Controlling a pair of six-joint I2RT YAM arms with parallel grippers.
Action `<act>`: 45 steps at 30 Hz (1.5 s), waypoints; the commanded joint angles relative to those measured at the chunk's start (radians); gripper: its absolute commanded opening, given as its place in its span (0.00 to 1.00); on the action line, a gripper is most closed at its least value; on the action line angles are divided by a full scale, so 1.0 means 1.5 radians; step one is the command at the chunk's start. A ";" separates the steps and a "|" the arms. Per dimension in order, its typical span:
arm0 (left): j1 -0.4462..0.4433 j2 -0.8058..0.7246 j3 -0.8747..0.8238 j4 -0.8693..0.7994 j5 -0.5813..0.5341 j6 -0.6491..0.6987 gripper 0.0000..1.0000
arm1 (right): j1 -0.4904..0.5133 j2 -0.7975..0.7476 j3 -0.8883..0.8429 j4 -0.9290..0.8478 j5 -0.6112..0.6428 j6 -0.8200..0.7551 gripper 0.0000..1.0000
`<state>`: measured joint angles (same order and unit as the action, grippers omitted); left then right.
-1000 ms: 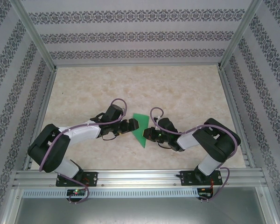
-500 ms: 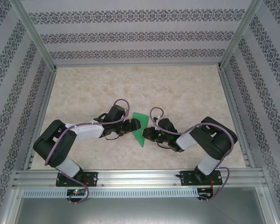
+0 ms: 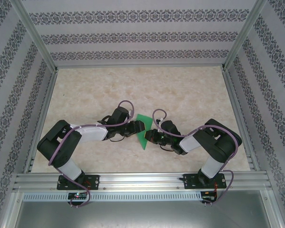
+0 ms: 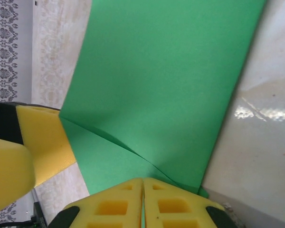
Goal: Fold a paper plane with a square sheet of paper (pick it up from the middle)
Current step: Fold the wing for the fifth time at the center of the table.
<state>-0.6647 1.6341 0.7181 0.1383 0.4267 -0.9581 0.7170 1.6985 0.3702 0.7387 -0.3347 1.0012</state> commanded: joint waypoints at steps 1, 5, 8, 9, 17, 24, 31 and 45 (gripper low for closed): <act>-0.013 0.006 0.024 0.041 0.014 0.015 0.57 | 0.000 0.018 -0.003 -0.034 0.009 -0.009 0.10; -0.014 -0.004 0.026 0.026 0.002 0.020 0.50 | -0.002 0.002 -0.001 -0.056 0.015 -0.016 0.11; -0.013 -0.004 0.023 0.016 -0.008 0.028 0.45 | -0.003 -0.015 0.003 -0.087 0.022 -0.029 0.12; -0.013 -0.001 0.020 0.018 -0.009 0.034 0.43 | -0.003 -0.022 0.005 -0.098 0.024 -0.035 0.12; -0.002 0.025 0.043 0.002 -0.012 0.073 0.49 | -0.007 -0.044 0.013 -0.163 0.034 -0.066 0.12; 0.021 0.072 0.098 -0.032 0.036 0.115 0.50 | -0.011 -0.044 0.013 -0.177 0.039 -0.076 0.12; 0.034 0.101 0.115 -0.044 0.060 0.130 0.46 | -0.014 -0.050 0.012 -0.181 0.042 -0.076 0.12; 0.036 0.038 0.022 0.076 0.045 0.053 0.19 | -0.029 -0.091 0.024 -0.229 0.057 -0.084 0.13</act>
<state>-0.6155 1.7386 0.7918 0.1459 0.5289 -0.8204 0.6868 1.5791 0.3977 0.4736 -0.3058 0.9085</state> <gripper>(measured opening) 0.200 0.130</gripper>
